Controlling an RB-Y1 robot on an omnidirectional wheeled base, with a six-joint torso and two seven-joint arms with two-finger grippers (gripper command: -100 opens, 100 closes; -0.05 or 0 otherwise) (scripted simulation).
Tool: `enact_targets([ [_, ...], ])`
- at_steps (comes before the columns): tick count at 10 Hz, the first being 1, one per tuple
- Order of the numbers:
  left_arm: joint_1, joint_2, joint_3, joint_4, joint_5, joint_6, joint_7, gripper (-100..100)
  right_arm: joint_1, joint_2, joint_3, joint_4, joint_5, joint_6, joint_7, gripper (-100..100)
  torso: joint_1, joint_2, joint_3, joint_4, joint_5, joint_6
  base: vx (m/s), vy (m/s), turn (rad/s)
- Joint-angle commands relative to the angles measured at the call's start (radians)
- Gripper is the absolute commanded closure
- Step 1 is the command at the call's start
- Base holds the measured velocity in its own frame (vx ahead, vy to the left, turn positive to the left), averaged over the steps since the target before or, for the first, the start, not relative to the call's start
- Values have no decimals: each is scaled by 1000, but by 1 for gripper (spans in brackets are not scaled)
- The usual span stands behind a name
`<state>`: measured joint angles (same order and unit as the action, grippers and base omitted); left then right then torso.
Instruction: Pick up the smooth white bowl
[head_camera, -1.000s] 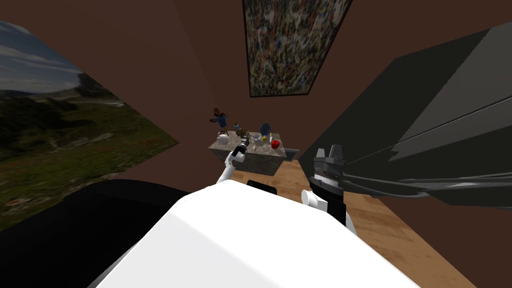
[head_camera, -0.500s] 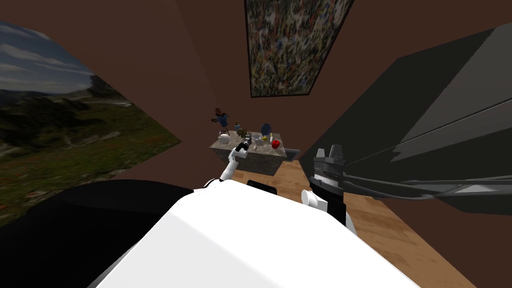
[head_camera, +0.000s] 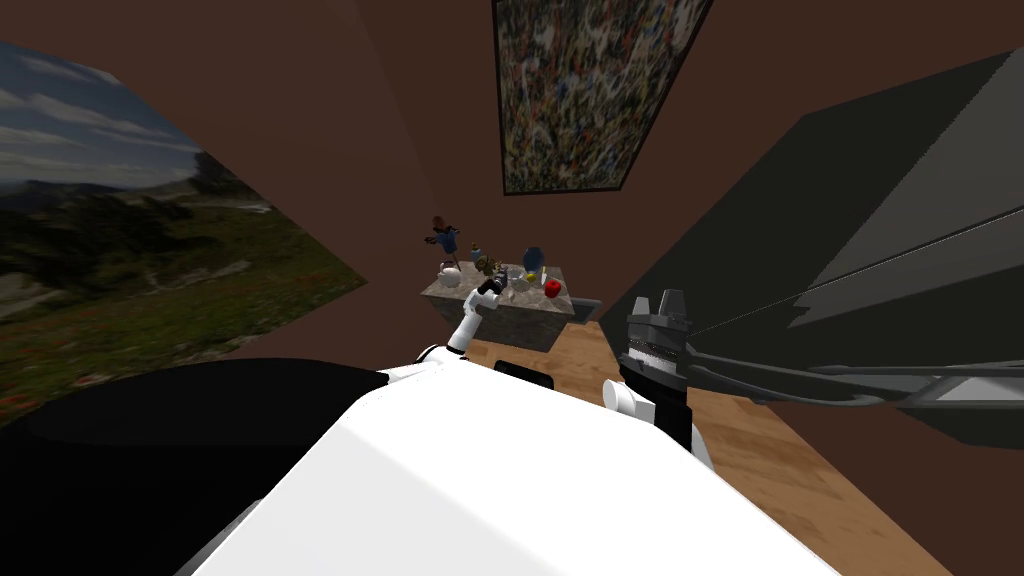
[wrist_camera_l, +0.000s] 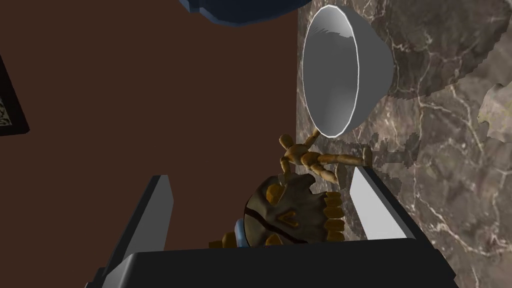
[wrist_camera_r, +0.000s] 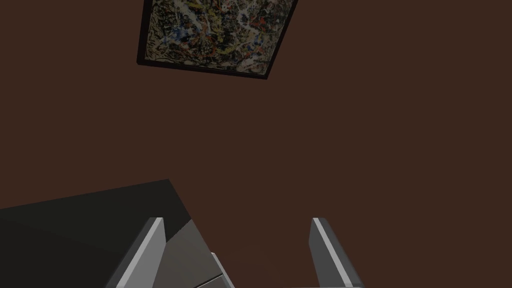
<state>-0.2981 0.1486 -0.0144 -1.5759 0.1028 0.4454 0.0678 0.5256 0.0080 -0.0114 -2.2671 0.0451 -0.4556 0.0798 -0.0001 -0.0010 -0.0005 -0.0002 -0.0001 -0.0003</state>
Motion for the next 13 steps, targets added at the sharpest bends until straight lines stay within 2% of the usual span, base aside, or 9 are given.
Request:
enact_targets([
  [1, -50, 1, 1, 50, 11, 50, -6, -100, 0, 0, 0, 0, 0, 0, 0, 0, 0, 0, 0, 0, 0, 0, 12, 4, 35],
  [6, -189, -2, 4, 195, 28, 166, -20, -100, 0, 0, 0, 0, 0, 0, 0, 0, 0, -1, -1, 0, 0, 0, 21, 4, 29],
  [7, -223, -4, 6, 225, 38, 205, -29, -100, 0, 0, 0, 0, 0, 0, 0, 0, 0, -1, -1, 0, 0, 0, 31, 7, 42],
  [10, -298, -6, 8, 321, 47, 259, -40, -100, 0, 0, 0, 0, 0, 0, 0, 0, 1, -2, -1, 0, 0, 0, 37, 11, 26],
  [11, -334, -7, 10, 344, 56, 303, -51, -100, 0, 0, 0, 0, 0, 0, 0, 0, 1, -2, -1, -1, 0, 0, 44, 15, 44],
  [13, -349, -7, 10, 381, 56, 303, -51, -100, 0, 0, 0, 0, 0, 0, 0, 0, 1, -2, -1, -1, 0, 0, 33, 4, 6],
])
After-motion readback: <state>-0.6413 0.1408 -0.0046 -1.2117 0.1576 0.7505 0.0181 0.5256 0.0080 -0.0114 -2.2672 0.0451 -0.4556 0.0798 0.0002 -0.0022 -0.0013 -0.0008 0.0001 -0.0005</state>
